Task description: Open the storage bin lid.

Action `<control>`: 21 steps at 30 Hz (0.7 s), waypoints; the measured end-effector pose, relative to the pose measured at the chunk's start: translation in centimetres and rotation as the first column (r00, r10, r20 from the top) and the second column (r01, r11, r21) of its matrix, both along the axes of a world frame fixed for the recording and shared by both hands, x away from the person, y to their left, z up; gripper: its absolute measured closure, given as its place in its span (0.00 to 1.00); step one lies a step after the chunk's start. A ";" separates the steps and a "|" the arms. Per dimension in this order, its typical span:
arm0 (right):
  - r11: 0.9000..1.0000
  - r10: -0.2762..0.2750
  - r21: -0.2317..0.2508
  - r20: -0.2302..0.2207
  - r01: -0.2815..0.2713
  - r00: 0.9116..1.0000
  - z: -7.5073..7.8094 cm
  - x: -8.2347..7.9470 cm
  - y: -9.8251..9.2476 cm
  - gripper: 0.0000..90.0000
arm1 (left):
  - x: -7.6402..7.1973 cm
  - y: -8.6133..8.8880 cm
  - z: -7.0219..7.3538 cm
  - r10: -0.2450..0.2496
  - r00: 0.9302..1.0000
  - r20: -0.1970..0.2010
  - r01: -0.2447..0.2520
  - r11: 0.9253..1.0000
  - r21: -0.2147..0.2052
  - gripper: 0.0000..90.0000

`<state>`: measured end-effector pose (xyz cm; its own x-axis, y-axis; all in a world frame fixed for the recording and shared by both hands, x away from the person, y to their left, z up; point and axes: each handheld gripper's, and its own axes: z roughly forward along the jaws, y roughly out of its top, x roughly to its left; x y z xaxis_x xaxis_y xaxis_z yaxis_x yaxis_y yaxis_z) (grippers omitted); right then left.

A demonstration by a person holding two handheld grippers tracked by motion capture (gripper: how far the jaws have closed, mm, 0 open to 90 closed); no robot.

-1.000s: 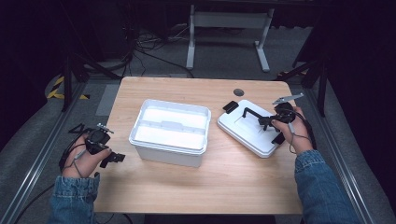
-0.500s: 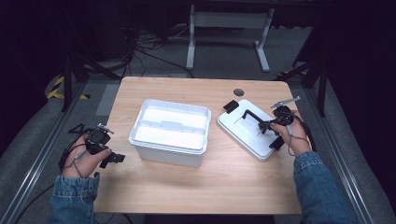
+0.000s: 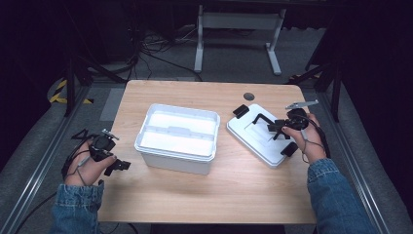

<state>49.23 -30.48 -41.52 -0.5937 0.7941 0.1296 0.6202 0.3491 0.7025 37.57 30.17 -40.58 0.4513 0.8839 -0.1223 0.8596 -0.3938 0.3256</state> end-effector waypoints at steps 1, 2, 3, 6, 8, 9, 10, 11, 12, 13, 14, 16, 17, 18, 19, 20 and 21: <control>1.000 0.004 -0.005 0.015 -0.004 1.000 0.3 -0.1 0.0 0.55 | 0.0 0.0 0.0 -0.001 1.000 0.000 0.001 1.000 0.000 0.22; 1.000 0.002 -0.004 0.023 -0.002 1.000 0.6 -0.2 0.1 0.54 | 0.0 0.0 0.0 -0.004 1.000 0.001 0.004 1.000 0.003 0.22; 1.000 0.002 -0.012 0.034 -0.001 0.999 0.9 -0.4 0.1 0.53 | 0.0 0.0 0.0 -0.003 1.000 0.001 0.003 1.000 0.003 0.22; 1.000 0.002 -0.012 0.054 -0.001 0.999 1.7 -0.8 0.2 0.53 | 0.0 0.0 0.1 -0.007 1.000 0.003 0.007 1.000 0.005 0.22; 1.000 0.017 -0.010 0.073 -0.017 0.997 2.4 -1.4 0.4 0.53 | -0.1 0.0 0.1 -0.006 1.000 0.001 0.006 1.000 0.005 0.22; 1.000 0.021 -0.010 0.075 -0.020 0.997 2.7 -1.7 0.6 0.53 | -0.1 0.0 0.1 -0.006 1.000 0.001 0.006 1.000 0.005 0.22; 1.000 0.028 -0.014 0.079 -0.027 0.996 2.9 -1.9 0.7 0.53 | -0.1 0.0 0.0 -0.006 1.000 0.004 0.005 1.000 0.005 0.22; 0.999 0.035 -0.015 0.084 -0.034 0.996 3.1 -2.2 0.8 0.53 | -0.1 0.0 0.0 -0.008 1.000 0.005 0.008 1.000 0.009 0.22; 0.999 0.044 -0.014 0.093 -0.043 0.995 3.5 -2.5 1.0 0.53 | -0.1 0.0 0.1 -0.011 1.000 0.008 0.011 1.000 0.013 0.22; 0.999 0.051 -0.011 0.101 -0.050 0.994 3.7 -2.8 1.1 0.53 | -0.1 0.1 0.1 -0.015 1.000 0.007 0.015 1.000 0.015 0.22; 0.998 0.061 -0.011 0.108 -0.060 0.992 4.0 -3.2 1.3 0.54 | -0.1 0.1 0.1 -0.013 1.000 0.007 0.013 1.000 0.015 0.22; 0.997 0.079 -0.012 0.108 -0.078 0.991 4.5 -3.9 1.7 0.54 | -0.3 0.0 0.1 -0.010 1.000 0.000 0.010 1.000 0.009 0.22; 0.995 0.095 -0.010 0.113 -0.095 0.989 4.7 -4.3 2.0 0.54 | -0.3 0.0 0.1 -0.010 1.000 0.000 0.010 1.000 0.009 0.22; 0.994 0.109 -0.006 0.115 -0.109 0.987 4.9 -4.6 2.3 0.54 | -0.4 0.0 0.1 0.000 1.000 0.002 0.000 1.000 0.004 0.22; 0.994 0.109 -0.006 0.115 -0.109 0.987 4.9 -4.6 2.3 0.54 | -0.4 0.0 0.1 0.000 1.000 0.002 0.000 1.000 0.004 0.22; 0.992 0.123 -0.009 0.114 -0.123 0.986 5.0 -5.0 2.6 0.55 | -0.5 0.1 0.1 0.001 1.000 0.005 -0.001 1.000 0.003 0.22; 0.990 0.138 -0.008 0.115 -0.138 0.984 5.1 -5.3 2.9 0.55 | -0.5 0.2 0.2 -0.004 1.000 0.005 0.004 1.000 0.011 0.22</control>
